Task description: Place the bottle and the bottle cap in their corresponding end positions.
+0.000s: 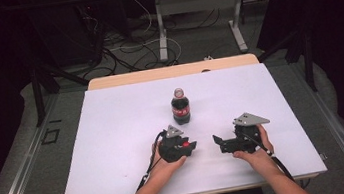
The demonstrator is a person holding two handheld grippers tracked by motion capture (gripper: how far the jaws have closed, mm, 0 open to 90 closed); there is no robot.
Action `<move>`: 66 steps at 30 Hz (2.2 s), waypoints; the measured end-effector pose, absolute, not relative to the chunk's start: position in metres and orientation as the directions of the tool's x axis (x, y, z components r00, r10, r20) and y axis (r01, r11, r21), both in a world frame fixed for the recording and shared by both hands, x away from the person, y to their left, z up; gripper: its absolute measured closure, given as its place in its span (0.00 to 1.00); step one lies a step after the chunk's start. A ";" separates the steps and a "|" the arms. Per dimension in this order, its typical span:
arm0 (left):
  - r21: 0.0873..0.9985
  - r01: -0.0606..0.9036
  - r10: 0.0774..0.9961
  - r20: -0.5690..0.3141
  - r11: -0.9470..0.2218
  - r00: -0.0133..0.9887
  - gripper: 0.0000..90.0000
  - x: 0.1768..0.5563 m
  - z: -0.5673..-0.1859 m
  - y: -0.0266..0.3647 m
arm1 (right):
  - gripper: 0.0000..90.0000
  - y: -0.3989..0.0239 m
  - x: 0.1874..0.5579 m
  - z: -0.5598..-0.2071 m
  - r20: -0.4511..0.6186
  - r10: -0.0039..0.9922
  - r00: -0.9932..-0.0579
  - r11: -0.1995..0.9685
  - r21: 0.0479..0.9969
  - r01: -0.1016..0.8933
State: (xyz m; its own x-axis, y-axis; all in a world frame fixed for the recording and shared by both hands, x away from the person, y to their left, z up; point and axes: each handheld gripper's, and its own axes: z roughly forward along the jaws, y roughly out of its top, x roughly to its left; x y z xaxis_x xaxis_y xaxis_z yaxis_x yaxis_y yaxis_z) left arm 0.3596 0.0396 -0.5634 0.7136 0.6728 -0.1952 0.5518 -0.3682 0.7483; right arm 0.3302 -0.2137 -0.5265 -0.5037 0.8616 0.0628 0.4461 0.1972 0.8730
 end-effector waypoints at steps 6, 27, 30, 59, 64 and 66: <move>0.738 0.560 0.675 -0.194 -0.378 0.712 0.66 0.360 -0.566 0.040 | 0.00 -0.215 0.331 -0.527 0.064 0.864 -0.500 0.194 0.873 0.448; 0.749 0.553 0.662 -0.207 -0.367 0.720 0.49 0.359 -0.563 0.038 | 0.00 -0.216 0.331 -0.528 0.056 0.864 -0.500 0.201 0.873 0.444; 0.755 0.539 0.659 -0.193 -0.373 0.727 0.44 0.360 -0.557 0.041 | 0.00 -0.216 0.331 -0.527 0.063 0.864 -0.499 0.193 0.874 0.445; 0.842 0.480 0.759 -0.140 -0.246 0.636 0.18 0.351 -0.488 0.150 | 0.00 -0.232 0.333 -0.523 0.081 0.888 -0.453 0.149 0.881 0.449; 0.841 0.506 0.798 -0.168 -0.190 0.578 0.11 0.349 -0.489 0.183 | 0.00 -0.235 0.333 -0.522 0.088 0.894 -0.440 0.136 0.881 0.453; 0.838 0.521 0.811 -0.185 -0.166 0.555 0.06 0.348 -0.491 0.194 | 0.00 -0.237 0.334 -0.522 0.077 0.895 -0.439 0.143 0.883 0.447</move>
State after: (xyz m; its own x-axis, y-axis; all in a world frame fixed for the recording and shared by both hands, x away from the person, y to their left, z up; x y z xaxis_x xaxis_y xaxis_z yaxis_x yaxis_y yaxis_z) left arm 0.3482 0.1940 -0.4914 0.5552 0.8109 -0.1846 0.5207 -0.1658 0.8375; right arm 0.3337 -0.2367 -0.5217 -0.4389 0.8952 0.0775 0.4472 0.1429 0.8829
